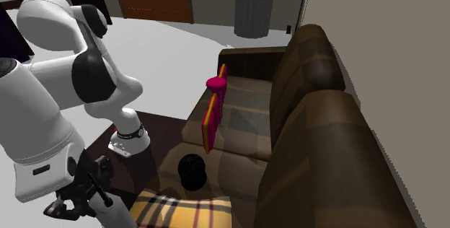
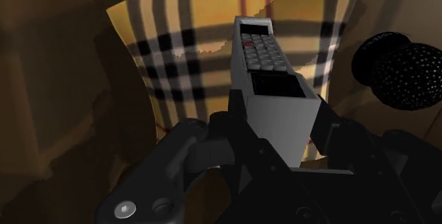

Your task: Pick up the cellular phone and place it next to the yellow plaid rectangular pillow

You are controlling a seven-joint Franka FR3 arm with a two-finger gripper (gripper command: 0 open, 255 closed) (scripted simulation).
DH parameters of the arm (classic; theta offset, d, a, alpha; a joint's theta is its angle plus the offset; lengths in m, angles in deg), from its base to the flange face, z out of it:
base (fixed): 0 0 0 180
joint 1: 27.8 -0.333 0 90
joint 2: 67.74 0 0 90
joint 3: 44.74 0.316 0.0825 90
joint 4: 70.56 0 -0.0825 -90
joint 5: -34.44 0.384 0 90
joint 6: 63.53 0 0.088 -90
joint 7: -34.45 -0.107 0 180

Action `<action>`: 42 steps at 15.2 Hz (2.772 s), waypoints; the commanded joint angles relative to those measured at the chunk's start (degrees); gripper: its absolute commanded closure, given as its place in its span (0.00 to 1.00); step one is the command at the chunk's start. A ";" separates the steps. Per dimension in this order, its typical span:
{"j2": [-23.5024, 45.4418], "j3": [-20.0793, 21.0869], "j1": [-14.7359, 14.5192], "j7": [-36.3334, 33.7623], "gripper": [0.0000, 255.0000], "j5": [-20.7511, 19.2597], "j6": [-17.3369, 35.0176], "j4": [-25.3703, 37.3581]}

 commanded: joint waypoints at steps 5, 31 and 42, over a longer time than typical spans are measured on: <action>9.56 -6.65 2.74 11.44 1.00 5.84 -1.43 9.33; 29.22 -10.06 12.63 29.24 1.00 21.06 5.82 15.30; 32.31 -8.71 13.36 31.55 1.00 24.11 12.88 10.42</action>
